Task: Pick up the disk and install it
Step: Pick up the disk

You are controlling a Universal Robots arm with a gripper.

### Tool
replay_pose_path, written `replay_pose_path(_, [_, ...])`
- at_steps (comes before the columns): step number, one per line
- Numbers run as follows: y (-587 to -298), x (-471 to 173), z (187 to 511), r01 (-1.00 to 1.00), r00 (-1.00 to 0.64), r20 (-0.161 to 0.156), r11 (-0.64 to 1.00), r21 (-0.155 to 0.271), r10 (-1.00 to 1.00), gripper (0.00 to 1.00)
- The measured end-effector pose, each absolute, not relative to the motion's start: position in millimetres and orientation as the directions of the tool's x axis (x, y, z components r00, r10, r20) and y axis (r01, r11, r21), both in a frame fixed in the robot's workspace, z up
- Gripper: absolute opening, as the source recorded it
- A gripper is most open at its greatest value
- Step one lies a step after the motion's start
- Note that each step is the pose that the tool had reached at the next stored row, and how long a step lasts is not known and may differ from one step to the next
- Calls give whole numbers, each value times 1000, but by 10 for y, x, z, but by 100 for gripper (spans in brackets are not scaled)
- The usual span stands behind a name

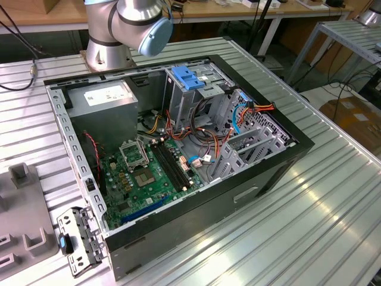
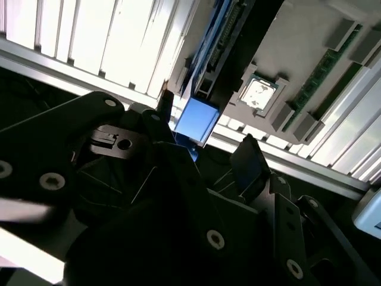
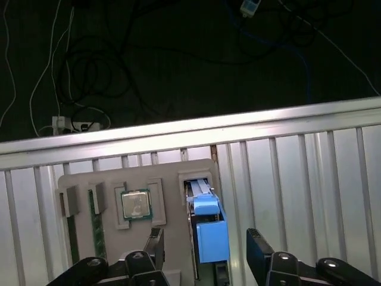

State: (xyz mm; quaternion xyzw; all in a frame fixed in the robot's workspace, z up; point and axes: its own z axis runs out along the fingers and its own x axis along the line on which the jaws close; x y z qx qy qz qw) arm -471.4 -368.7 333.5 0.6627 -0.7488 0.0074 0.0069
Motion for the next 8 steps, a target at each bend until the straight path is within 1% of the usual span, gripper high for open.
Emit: replay_pose_path(8, [-3685,-4713,3163,-998,-60,20,60,-2,-998,66])
